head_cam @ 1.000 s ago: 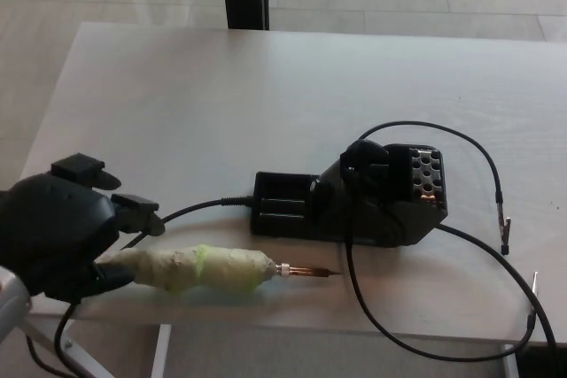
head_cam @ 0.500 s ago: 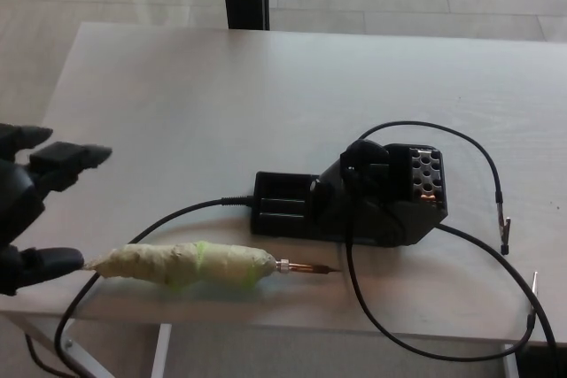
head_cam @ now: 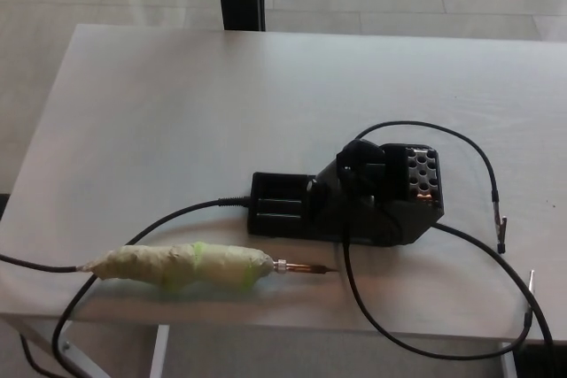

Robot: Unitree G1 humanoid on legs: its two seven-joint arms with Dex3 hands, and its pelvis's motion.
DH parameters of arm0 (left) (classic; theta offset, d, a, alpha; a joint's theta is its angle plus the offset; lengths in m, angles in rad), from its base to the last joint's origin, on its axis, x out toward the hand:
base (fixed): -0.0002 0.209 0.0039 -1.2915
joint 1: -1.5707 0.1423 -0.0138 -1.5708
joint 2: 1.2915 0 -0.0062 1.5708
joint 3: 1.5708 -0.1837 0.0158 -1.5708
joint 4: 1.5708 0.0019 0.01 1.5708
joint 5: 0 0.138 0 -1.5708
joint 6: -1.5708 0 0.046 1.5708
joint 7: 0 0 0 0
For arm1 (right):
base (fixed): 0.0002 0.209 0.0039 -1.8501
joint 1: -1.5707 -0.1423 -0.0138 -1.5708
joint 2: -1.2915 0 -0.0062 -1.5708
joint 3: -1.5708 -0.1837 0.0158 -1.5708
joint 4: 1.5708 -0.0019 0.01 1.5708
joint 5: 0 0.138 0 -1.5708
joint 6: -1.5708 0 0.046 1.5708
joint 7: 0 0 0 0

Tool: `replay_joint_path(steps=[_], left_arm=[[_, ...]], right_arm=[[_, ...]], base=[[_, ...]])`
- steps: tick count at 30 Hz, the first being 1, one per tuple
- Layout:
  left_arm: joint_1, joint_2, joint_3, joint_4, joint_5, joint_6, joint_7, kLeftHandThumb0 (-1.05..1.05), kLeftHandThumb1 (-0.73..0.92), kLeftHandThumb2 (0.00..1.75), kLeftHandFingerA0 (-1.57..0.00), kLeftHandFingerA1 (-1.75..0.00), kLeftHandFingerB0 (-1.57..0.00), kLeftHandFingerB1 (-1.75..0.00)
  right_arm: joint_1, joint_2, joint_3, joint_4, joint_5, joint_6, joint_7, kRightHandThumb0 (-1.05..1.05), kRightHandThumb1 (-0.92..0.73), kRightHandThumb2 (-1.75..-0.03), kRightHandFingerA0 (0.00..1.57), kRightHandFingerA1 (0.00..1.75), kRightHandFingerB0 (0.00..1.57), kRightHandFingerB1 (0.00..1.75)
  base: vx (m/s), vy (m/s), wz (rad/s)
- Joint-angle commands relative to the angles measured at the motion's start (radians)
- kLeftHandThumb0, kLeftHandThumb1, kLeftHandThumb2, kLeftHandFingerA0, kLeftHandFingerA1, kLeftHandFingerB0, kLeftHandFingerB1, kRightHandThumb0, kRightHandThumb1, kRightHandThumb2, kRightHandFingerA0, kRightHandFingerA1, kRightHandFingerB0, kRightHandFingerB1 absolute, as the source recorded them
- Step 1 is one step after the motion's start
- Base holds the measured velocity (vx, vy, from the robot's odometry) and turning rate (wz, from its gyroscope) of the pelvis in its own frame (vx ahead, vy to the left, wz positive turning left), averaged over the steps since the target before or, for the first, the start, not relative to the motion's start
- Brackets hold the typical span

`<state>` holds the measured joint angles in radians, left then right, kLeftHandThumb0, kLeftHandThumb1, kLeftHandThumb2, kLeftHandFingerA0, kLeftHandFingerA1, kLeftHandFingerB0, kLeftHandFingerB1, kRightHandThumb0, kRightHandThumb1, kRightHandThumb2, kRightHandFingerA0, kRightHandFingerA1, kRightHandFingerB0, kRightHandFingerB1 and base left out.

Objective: Use the left hand of the robot to grab the soldering gun kept on the middle of the table and pull it out of its base and keep it on the left side of the base

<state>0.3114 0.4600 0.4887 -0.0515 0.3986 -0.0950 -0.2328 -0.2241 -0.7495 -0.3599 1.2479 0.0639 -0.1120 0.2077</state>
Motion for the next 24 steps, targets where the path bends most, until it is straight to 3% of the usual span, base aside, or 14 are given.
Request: replay_joint_path(steps=[1,2,3,4,5,7,13,15,17,18,19,22,23,24], left_arm=[[0.02,-0.13,0.318,0.588,-0.349,0.377,0.073,-0.6,0.72,0.63,0.0,-0.69,0.0,-0.47],[0.007,-0.114,0.311,0.632,-0.341,0.376,0.07,-0.37,0.59,1.12,-0.2,-0.67,-0.13,-0.62],[0.002,-0.107,0.307,0.651,-0.336,0.37,0.07,-0.37,0.59,1.12,-0.2,-0.67,-0.13,-0.62],[-0.011,-0.095,0.31,0.691,-0.341,0.361,0.066,-0.55,0.74,0.61,-0.25,-0.85,-0.25,-0.72],[-0.023,-0.071,0.281,0.734,-0.308,0.365,0.06,-0.58,0.72,0.63,-0.4,-0.83,-0.4,-0.7],[-0.064,-0.042,0.253,0.798,-0.284,0.379,0.055,-0.58,0.71,0.61,-0.65,-0.75,-0.6,-0.62],[-0.179,0.008,0.219,0.908,-0.3,0.412,-0.033,-0.53,0.68,0.6,-0.67,-0.72,-0.62,-0.64],[-0.131,0.008,0.059,0.883,-0.167,0.288,-0.075,-0.59,0.68,0.6,-0.77,-0.65,-0.7,-0.58],[-0.132,0.011,0.022,0.911,-0.146,0.263,-0.082,-0.61,0.66,0.6,-0.75,-0.68,-0.71,-0.59],[-0.139,0.034,-0.012,0.938,-0.132,0.236,-0.132,-0.63,0.63,0.6,-0.87,-0.57,-0.84,-0.49],[-0.147,0.069,-0.062,0.976,-0.11,0.195,-0.207,-0.63,0.63,0.6,-0.87,-0.57,-0.84,-0.49],[-0.141,0.069,-0.026,0.995,-0.161,0.205,-0.153,-0.66,0.65,0.6,-0.86,-0.65,-0.75,-0.56],[-0.151,0.053,0.018,1.015,-0.207,0.214,-0.106,-0.63,0.6,0.6,-1.04,-0.66,-0.8,-0.6],[-0.151,0.047,0.027,1.009,-0.224,0.216,-0.097,-0.62,0.67,0.6,-0.82,-0.69,-0.76,-0.63]], right_arm=[[0.034,0.0,-0.002,0.004,0.009,-0.009,-0.007,-1.05,-0.55,-0.94,1.32,0.98,0.09,1.55],[0.031,0.0,0.002,0.004,0.006,-0.006,-0.007,-1.05,-0.49,-1.04,1.3,1.0,0.03,1.63],[0.03,-0.001,0.002,0.004,0.005,-0.006,-0.008,-1.05,-0.49,-1.04,1.3,1.0,0.03,1.63],[0.032,0.003,0.0,0.003,0.008,-0.007,-0.005,-1.05,-0.49,-1.04,1.3,1.0,0.04,1.63],[0.037,0.008,-0.004,-0.002,0.014,-0.009,-0.003,-1.05,-0.55,-0.94,1.32,0.98,0.08,1.54],[0.043,0.012,-0.008,-0.001,0.019,-0.007,-0.005,-1.05,-0.55,-0.95,1.33,0.98,0.08,1.54],[0.052,0.021,-0.004,-0.002,0.015,-0.015,-0.008,-1.05,-0.56,-0.95,1.32,0.99,0.08,1.52],[0.056,0.025,-0.008,-0.002,0.02,-0.011,-0.011,-1.05,-0.55,-0.95,1.29,1.01,0.08,1.54],[0.056,0.022,-0.009,-0.002,0.021,-0.009,-0.007,-1.05,-0.55,-0.95,1.27,1.01,0.08,1.53],[0.053,0.021,-0.009,0.0,0.02,-0.006,-0.009,-1.05,-0.56,-0.95,1.28,0.99,0.08,1.54],[0.051,0.02,-0.008,0.001,0.019,-0.007,-0.012,-1.05,-0.56,-0.95,1.28,0.99,0.08,1.54],[0.059,0.025,-0.008,-0.001,0.02,-0.015,-0.011,-1.05,-0.56,-0.95,1.28,1.0,0.09,1.54],[0.063,0.025,-0.007,-0.004,0.019,-0.017,-0.009,-1.05,-0.57,-0.96,1.28,1.0,0.06,1.52],[0.066,0.026,-0.007,-0.006,0.02,-0.016,-0.008,-1.05,-0.56,-0.97,1.28,1.01,0.06,1.52]], base=[[0.0,0.0,0.0],[0.0,0.0,0.0],[0.0,0.0,0.0],[0.0,0.0,0.0],[0.0,0.0,0.0],[0.0,0.0,0.0],[0.0,0.0,0.0],[0.0,0.0,0.0],[0.0,0.0,0.0],[0.0,0.0,0.0],[0.0,0.0,0.0],[0.0,0.0,0.0],[0.0,0.0,0.0],[0.0,0.0,0.0]])
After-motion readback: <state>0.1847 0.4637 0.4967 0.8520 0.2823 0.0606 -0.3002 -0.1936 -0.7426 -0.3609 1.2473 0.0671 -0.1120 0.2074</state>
